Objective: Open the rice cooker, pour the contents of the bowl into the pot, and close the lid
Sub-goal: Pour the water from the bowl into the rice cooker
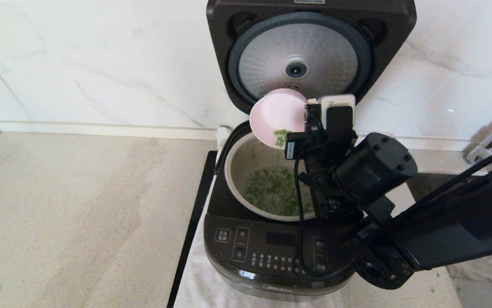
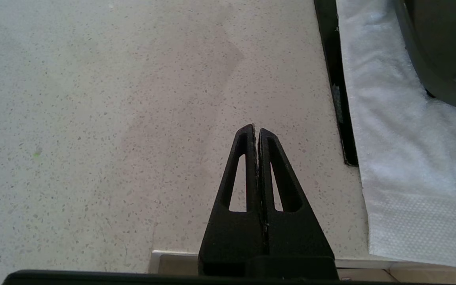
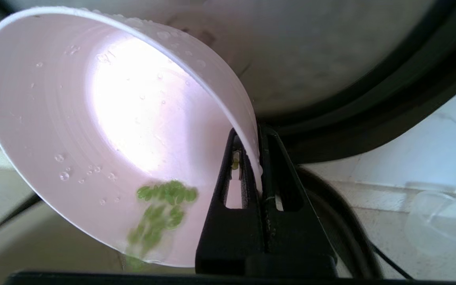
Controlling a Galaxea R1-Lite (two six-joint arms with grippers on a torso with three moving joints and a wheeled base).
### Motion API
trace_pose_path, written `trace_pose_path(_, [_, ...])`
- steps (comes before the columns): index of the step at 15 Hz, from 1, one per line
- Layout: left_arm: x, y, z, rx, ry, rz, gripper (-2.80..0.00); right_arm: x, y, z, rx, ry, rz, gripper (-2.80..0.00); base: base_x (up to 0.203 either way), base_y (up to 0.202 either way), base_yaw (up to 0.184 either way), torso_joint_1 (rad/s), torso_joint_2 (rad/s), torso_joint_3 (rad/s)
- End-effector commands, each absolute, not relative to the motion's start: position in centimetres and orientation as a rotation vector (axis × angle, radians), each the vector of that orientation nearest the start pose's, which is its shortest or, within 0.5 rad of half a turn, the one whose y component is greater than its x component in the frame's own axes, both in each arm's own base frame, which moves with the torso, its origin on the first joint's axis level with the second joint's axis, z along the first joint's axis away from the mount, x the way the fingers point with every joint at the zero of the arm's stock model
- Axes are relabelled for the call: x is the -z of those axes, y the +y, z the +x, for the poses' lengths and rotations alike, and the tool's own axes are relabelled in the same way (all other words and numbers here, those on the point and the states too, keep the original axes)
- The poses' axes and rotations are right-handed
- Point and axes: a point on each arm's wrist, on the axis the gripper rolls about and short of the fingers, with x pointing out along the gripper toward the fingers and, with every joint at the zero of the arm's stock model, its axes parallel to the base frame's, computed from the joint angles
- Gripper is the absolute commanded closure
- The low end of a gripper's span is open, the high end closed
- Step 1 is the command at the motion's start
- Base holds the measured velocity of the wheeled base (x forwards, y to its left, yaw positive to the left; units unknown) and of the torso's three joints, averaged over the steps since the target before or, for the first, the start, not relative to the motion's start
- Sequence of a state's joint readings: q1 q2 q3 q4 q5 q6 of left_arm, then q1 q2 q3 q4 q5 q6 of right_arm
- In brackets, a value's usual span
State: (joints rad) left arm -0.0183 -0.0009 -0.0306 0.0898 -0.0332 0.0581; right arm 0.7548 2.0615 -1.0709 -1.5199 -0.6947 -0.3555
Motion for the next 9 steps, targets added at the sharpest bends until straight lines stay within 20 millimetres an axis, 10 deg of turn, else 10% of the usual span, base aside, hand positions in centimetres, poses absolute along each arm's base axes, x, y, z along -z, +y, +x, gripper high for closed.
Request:
trace_pose_path(1, [-7.5,0.0,-2.6,0.054,0.055,0.058,0.00,-20.6,26.0,28.8,-0.001,-0.399,0.000,0.00,0.000,0.000,0.000,0.000,0.00,0.000])
trace_pose_path(9, [-7.5,0.0,-2.6,0.052,0.057,0.058,0.00,-22.2,26.1,28.6,0.021,-0.434,0.042,0.00,0.000,0.000,0.000,0.000,0.00,0.000])
